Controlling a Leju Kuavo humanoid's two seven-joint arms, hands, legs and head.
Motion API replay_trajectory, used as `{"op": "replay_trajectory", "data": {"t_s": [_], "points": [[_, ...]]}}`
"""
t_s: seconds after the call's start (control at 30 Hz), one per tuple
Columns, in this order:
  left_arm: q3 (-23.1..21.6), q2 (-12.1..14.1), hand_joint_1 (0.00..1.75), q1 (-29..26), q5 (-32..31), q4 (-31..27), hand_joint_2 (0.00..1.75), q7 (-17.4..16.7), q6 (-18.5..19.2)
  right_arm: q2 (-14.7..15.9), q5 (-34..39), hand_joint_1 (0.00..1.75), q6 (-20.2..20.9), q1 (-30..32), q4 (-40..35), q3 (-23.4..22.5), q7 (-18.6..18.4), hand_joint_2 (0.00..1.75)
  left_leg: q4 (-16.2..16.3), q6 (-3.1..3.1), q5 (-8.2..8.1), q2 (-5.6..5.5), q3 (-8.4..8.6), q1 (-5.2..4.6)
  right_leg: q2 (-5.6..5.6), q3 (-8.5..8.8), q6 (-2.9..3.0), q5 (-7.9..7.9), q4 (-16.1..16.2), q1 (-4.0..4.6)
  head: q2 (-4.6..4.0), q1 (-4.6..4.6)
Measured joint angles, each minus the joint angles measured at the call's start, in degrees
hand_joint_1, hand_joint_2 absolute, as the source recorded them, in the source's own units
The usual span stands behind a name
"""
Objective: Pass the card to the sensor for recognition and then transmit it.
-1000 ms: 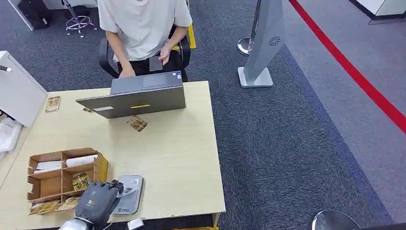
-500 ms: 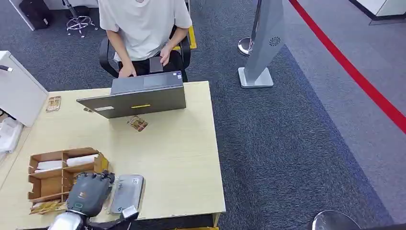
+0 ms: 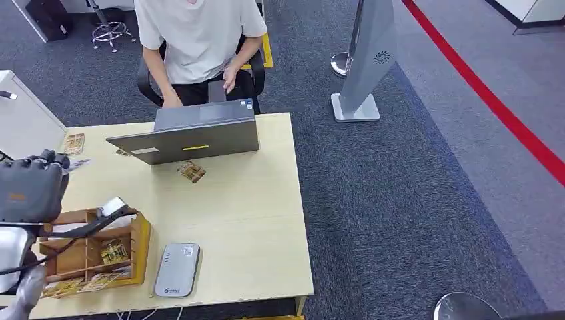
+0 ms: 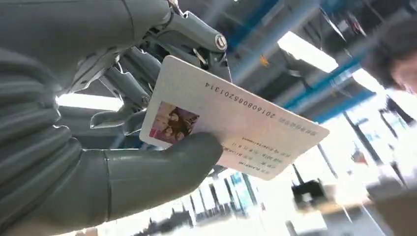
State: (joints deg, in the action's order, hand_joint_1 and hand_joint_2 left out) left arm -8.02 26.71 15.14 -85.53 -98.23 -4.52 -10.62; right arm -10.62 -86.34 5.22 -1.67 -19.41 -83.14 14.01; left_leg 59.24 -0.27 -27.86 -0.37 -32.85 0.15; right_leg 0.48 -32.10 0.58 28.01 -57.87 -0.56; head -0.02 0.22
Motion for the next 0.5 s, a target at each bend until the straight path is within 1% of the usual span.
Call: {"op": "replay_trajectory", "data": {"t_s": [0.17, 0.27, 0.37, 0.43, 0.5], "points": [[1.5, 1.7, 1.75, 3.3, -0.3, 0.1, 1.75, 0.6, -0.3, 0.6, -0.4, 0.0, -0.3, 0.0, 1.4, 0.0, 0.0, 1.75, 0.0, 0.0, 0.0, 0.01, -0.01, 0.0, -0.01, -0.03, 0.0, 0.0, 0.0, 0.0, 0.0, 0.02], [1.5, 3.2, 1.75, 6.0, -0.6, 1.3, 1.75, 0.3, 0.8, 1.1, -0.5, 0.0, -0.6, -0.2, 2.0, 0.1, 0.0, 1.75, 0.0, 0.0, 0.0, 0.01, -0.03, 0.0, 0.0, -0.05, 0.0, 0.0, 0.0, 0.0, 0.0, 0.0], [1.0, 5.4, 1.75, 9.4, -0.6, 4.1, 1.75, -3.6, 1.6, 1.4, -1.0, 0.0, -0.7, -0.4, 2.9, 0.3, 0.0, 1.75, 0.0, 0.0, 0.0, 0.07, -0.02, 0.01, 0.06, -0.1, 0.05, -0.04, 0.0, 0.0, 0.0, -0.02], [-0.6, 7.1, 1.75, 11.3, -0.6, 6.1, 1.75, -5.7, 1.5, 1.6, -1.3, 0.0, -0.7, -0.4, 3.3, 0.5, 0.0, 1.75, 0.0, -0.01, 0.01, 0.11, -0.02, 0.01, 0.06, -0.11, 0.07, -0.04, 0.0, 0.01, 0.0, 0.0], [-1.8, 8.3, 1.75, 11.9, -0.6, 7.1, 1.75, -6.7, 1.5, 1.7, -1.3, 0.0, -0.8, -0.5, 3.7, 0.5, 0.0, 1.75, 0.0, -0.01, 0.01, 0.13, -0.02, 0.01, 0.09, -0.12, 0.07, -0.04, 0.0, 0.01, 0.02, -0.02]]}}
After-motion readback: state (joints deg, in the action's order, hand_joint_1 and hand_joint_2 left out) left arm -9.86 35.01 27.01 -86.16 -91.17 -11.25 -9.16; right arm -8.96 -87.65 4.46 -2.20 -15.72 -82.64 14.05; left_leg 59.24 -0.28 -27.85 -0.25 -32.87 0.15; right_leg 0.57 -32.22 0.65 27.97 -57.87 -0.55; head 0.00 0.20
